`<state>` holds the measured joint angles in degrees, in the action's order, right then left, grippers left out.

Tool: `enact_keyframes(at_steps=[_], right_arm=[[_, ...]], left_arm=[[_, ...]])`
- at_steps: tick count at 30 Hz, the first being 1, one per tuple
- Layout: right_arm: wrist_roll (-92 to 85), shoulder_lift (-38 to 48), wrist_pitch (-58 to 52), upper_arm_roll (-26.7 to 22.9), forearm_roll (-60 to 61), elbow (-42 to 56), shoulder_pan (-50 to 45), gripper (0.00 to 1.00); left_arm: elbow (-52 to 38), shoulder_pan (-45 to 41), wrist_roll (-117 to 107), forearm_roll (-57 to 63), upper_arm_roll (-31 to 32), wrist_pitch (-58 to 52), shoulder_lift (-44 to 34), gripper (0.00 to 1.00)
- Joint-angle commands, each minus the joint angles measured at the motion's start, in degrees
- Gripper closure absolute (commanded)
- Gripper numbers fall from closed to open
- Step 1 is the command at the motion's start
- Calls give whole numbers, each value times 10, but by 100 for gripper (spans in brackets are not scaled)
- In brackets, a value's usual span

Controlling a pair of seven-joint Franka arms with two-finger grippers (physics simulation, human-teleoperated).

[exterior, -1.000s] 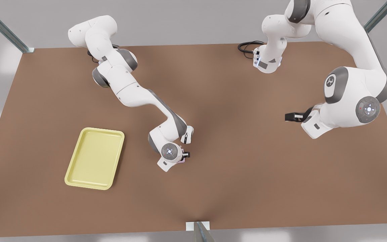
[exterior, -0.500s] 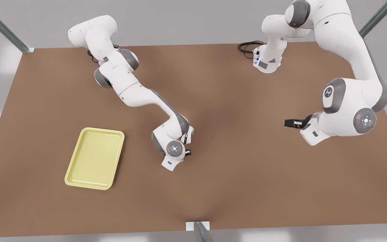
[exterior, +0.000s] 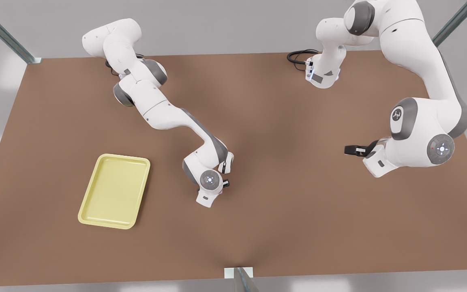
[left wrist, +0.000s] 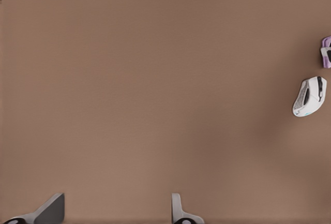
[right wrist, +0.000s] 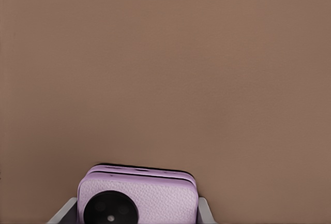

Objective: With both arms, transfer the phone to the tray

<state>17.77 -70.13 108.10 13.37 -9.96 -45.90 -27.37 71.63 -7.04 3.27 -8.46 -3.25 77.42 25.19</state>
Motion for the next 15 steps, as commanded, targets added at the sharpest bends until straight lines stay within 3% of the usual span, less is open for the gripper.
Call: enact_keyframes(at_steps=[1,6,9,13,15], right_arm=[[-70,2,4,0,-4,0,0,23],[-86,17,-4,-1,-1,4,8,25],[-87,99,-51,-1,7,-9,40,25],[-115,286,-51,0,42,-222,160,25],[-168,377,28,-4,53,-385,209,25]], left_arm=[[0,0,13,0,-1,0,-1,0],[0,0,13,0,-1,0,0,0],[0,0,13,-1,-1,0,0,0],[0,0,13,-1,-1,0,0,0],[0,0,13,-1,-1,0,0,0]])
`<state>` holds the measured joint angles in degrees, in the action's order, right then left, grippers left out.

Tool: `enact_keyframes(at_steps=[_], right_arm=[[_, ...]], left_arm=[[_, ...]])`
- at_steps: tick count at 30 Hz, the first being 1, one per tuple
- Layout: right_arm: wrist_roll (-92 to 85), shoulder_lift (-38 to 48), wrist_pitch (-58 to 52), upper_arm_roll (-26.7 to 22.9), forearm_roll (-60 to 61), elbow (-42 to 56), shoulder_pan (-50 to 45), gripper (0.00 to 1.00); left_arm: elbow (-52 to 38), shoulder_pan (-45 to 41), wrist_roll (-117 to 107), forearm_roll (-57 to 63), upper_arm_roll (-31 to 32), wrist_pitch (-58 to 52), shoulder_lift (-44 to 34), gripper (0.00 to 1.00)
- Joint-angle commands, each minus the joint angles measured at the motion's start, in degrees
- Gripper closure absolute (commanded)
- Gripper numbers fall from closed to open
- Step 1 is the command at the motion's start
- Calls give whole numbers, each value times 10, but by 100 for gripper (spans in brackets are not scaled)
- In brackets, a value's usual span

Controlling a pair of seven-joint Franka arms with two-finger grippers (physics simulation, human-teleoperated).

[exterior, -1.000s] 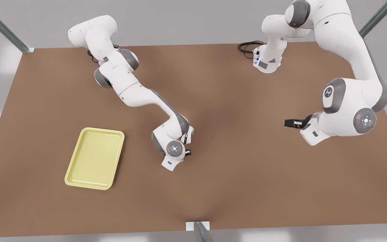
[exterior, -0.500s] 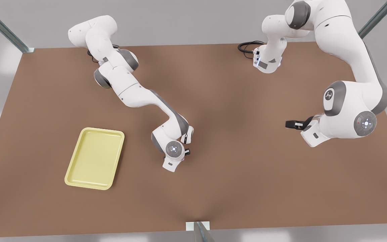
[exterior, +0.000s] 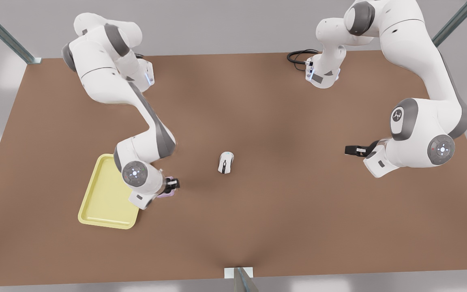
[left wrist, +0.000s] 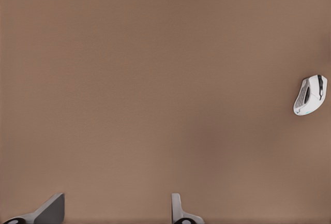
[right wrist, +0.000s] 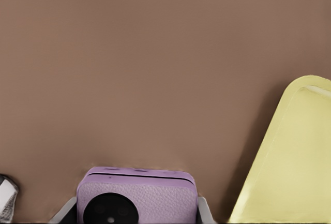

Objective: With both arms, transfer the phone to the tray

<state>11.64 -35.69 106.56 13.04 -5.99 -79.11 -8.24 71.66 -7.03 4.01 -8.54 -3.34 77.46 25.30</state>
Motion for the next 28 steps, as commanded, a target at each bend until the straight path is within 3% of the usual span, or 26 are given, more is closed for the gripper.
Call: enact_keyframes(at_steps=[1,3,6,9,10,12,15,17,19,20,21,28], right_arm=[[-131,55,71,-8,29,-99,31,25],[-216,90,131,-49,48,-187,48,25],[-326,73,177,-95,48,-202,87,25],[-354,51,237,-106,46,-233,112,25],[-354,34,247,-106,46,-231,113,21],[-352,9,261,-106,47,-225,113,0],[-348,13,255,-106,43,-203,113,0],[-291,76,58,-99,12,-92,104,0],[-166,201,-116,-100,7,-81,70,0],[-138,222,-216,-99,7,-33,71,0],[-132,189,-309,-94,5,72,72,1],[-129,179,-254,-91,15,93,69,0]], left_arm=[[-1,0,4,0,0,0,-2,0],[-4,0,3,1,0,-5,-3,0],[-13,0,1,4,0,-3,-12,0],[-14,0,-5,6,0,-4,-16,0],[-14,0,-6,8,-3,-7,-18,0],[-14,0,-6,9,-4,-13,-22,0],[-14,0,-7,12,-4,-19,-24,0],[-14,0,-8,13,-4,-23,-31,0],[-14,0,-7,28,-4,-27,-32,0],[-14,0,-7,28,-4,-30,-32,0],[-14,0,-7,30,-4,-30,-32,0],[-14,0,-7,30,-7,-35,-31,0]])
